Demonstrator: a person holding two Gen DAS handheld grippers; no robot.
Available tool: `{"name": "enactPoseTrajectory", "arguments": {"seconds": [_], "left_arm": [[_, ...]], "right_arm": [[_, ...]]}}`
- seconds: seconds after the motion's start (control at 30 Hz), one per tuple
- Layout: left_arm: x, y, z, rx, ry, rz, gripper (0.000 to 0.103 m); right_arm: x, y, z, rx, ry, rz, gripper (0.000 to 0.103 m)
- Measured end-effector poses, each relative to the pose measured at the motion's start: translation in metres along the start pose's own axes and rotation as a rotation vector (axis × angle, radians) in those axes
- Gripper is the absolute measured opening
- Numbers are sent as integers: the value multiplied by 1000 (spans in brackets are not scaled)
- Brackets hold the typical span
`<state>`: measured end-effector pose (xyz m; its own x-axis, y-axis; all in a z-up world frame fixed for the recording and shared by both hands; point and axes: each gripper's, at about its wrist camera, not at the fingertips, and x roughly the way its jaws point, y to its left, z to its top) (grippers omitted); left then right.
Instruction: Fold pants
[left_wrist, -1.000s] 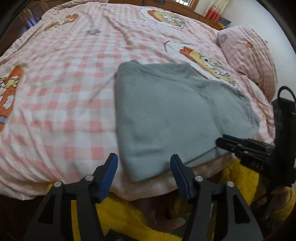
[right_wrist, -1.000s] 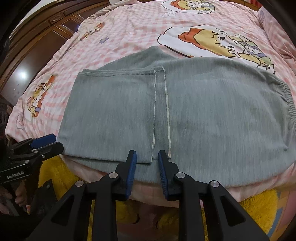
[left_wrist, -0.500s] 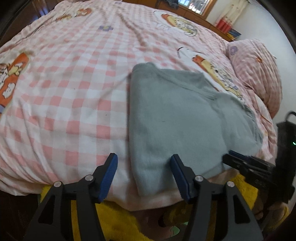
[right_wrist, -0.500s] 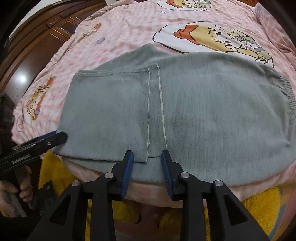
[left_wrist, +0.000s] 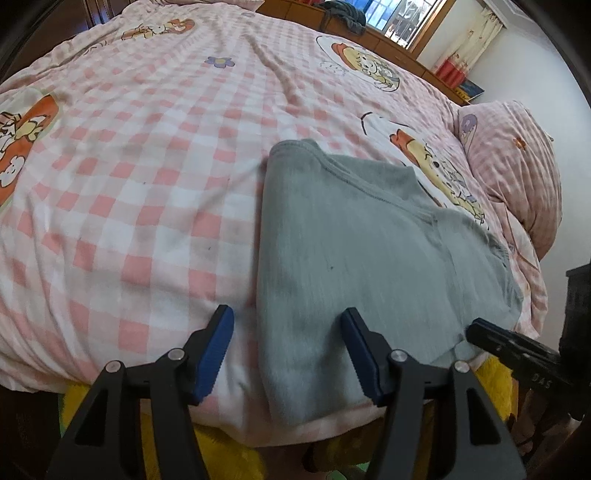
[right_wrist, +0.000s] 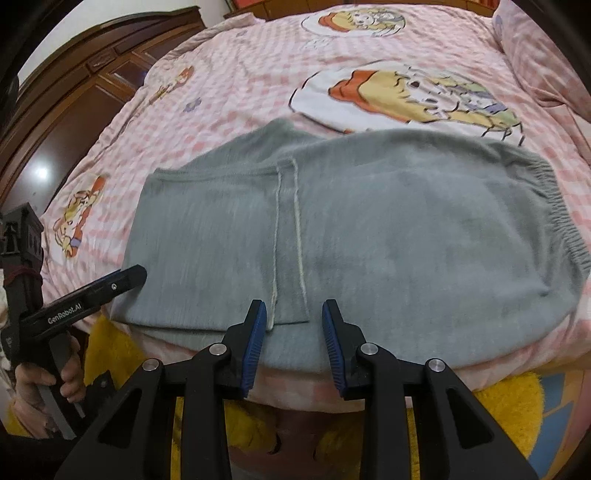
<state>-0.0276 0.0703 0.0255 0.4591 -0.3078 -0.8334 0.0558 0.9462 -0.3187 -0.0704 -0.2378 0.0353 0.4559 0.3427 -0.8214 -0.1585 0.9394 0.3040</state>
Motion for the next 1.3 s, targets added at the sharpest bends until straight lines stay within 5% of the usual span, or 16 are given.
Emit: {"name": "enactPoseTrajectory", "arguments": {"seconds": [0.17, 0.43, 0.7, 0.87, 1.1, 1.3], "left_arm": [[6, -15, 0, 84, -19, 69, 65], [10, -5, 6, 6, -15, 23, 67], [-3, -21, 3, 53, -71, 49, 28], [3, -20, 5, 53, -47, 63, 32], [11, -3, 7, -29, -41, -11, 39], [2, -14, 11, 21, -52, 12, 17]], "right_arm": [[3, -8, 1, 32, -5, -1, 32], [5, -11, 1, 47, -10, 14, 32], [-1, -15, 1, 58, -29, 24, 32], [-3, -20, 2, 80, -41, 37, 32], [-12, -26, 2, 102, -72, 54, 32], [-23, -32, 1, 117, -102, 66, 32]]}}
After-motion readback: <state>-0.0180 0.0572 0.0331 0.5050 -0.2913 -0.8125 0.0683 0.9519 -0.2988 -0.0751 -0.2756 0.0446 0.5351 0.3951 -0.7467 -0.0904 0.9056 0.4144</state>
